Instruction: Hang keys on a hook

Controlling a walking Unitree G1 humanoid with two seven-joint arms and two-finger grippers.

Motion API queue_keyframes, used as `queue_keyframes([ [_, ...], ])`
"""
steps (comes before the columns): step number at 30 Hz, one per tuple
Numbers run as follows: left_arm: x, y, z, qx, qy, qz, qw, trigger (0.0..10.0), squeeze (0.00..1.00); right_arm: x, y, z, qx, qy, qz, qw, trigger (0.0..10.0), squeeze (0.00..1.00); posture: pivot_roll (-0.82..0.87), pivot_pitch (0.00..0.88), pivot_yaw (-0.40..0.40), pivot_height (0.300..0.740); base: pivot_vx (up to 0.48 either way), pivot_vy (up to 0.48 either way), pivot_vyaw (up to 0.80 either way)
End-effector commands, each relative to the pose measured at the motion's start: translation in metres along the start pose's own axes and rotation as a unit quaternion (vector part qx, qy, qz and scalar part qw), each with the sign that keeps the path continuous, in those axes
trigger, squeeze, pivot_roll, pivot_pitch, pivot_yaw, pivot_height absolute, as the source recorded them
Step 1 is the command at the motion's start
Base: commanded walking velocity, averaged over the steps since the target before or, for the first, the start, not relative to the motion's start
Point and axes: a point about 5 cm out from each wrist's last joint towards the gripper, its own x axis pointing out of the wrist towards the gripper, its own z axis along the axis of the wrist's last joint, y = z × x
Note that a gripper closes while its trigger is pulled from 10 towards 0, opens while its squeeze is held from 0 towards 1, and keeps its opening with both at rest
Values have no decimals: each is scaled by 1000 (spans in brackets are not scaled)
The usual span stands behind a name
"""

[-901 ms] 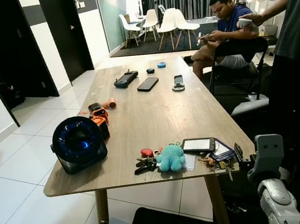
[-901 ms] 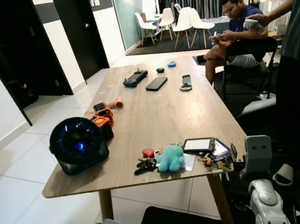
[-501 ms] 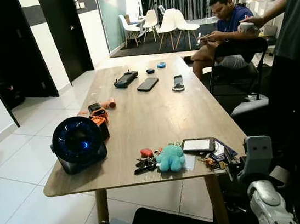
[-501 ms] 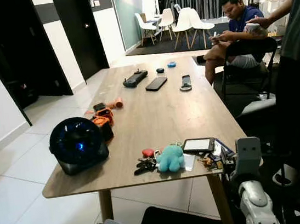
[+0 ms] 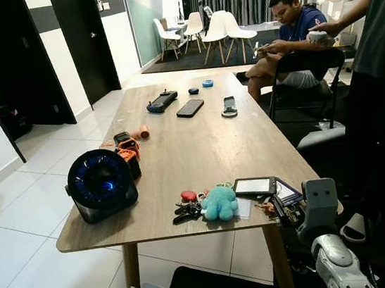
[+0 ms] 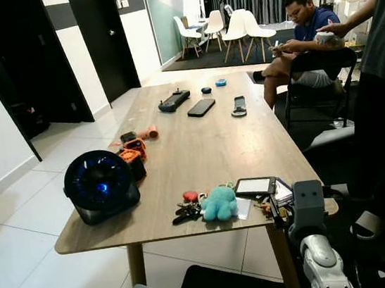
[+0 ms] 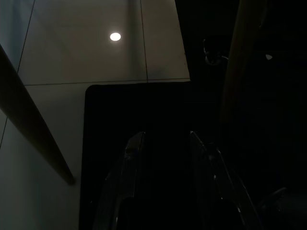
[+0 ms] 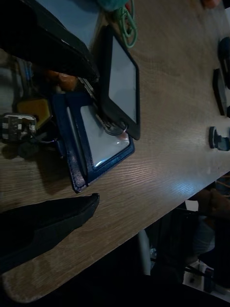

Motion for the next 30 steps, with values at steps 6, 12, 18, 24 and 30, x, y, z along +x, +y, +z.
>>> queue_keyframes([
  [6,-4,0,-5,17,10,-4,1000,10000,0,-5,10,-20,-29,61,29,997,10000,0,0,80,55,740,0,0,0],
  [12,-6,1,-5,16,9,-1,1000,10000,0,-9,14,-21,-29,61,35,997,10000,0,3,78,51,740,0,0,0],
  [18,-7,2,-6,16,10,1,1000,10000,0,-15,16,-18,-33,54,42,997,10000,0,2,76,48,740,0,0,0],
  [24,-8,3,-7,17,10,2,1000,10000,0,-19,14,-13,-32,39,38,998,10000,0,1,69,52,740,0,0,0],
  [30,-8,4,-6,19,10,1,1000,10000,0,-26,8,-7,-26,23,28,999,10000,0,0,71,57,740,0,0,0],
])
